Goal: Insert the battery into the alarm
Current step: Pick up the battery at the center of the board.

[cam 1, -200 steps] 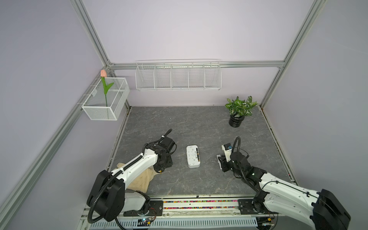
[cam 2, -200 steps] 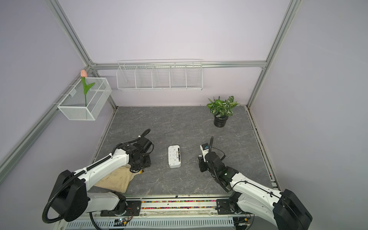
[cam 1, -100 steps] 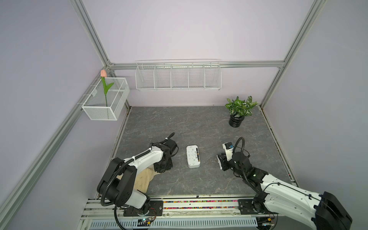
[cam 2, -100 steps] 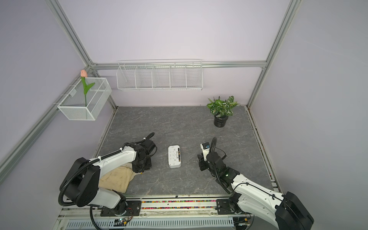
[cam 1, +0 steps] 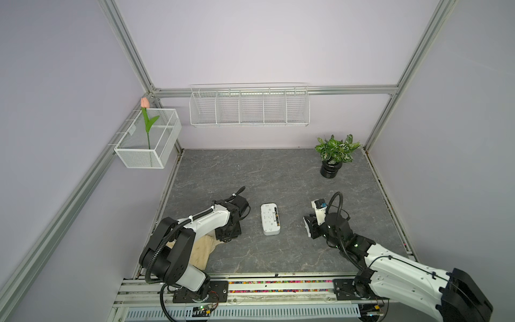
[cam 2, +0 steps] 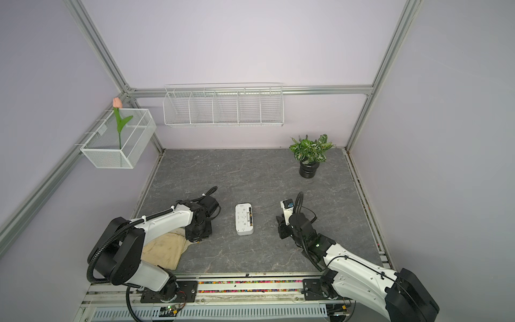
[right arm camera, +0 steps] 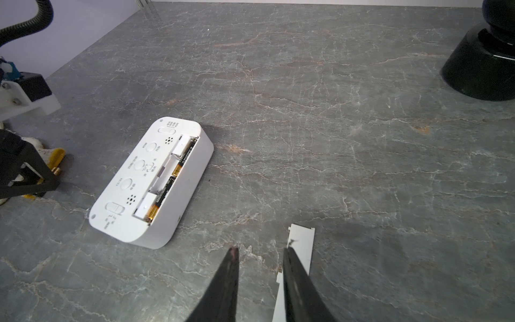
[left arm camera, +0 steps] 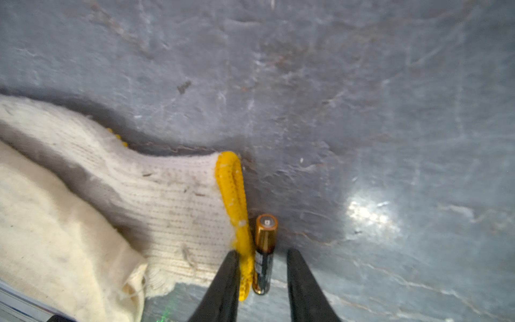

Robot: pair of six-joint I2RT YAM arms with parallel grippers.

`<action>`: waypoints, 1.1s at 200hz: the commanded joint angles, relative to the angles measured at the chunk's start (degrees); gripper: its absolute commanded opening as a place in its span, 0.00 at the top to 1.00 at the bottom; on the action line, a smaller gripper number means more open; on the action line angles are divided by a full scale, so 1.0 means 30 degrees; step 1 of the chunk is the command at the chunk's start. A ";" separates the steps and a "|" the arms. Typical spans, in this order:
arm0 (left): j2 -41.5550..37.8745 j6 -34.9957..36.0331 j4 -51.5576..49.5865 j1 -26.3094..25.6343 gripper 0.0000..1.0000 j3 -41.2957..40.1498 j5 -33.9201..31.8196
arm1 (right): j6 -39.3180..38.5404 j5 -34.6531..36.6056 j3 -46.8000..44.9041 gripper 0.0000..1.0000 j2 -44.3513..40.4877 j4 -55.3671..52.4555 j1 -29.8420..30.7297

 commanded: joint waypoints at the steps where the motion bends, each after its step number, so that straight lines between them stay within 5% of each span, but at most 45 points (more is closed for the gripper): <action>1: 0.0627 0.0053 0.0825 -0.0057 0.69 -0.0502 0.0017 | -0.0365 -0.0132 -0.0256 0.69 0.0018 0.0517 -0.0032; 86: -0.1938 -0.0065 -0.0515 -0.0055 0.69 0.0823 -0.0359 | -0.0400 -0.0203 -0.0276 0.69 0.0047 0.0597 -0.0050; 220: -0.0392 -0.0102 0.1207 -0.0061 0.74 -0.0557 -0.0223 | -0.0450 -0.0203 -0.0366 0.69 -0.0092 0.0604 -0.0048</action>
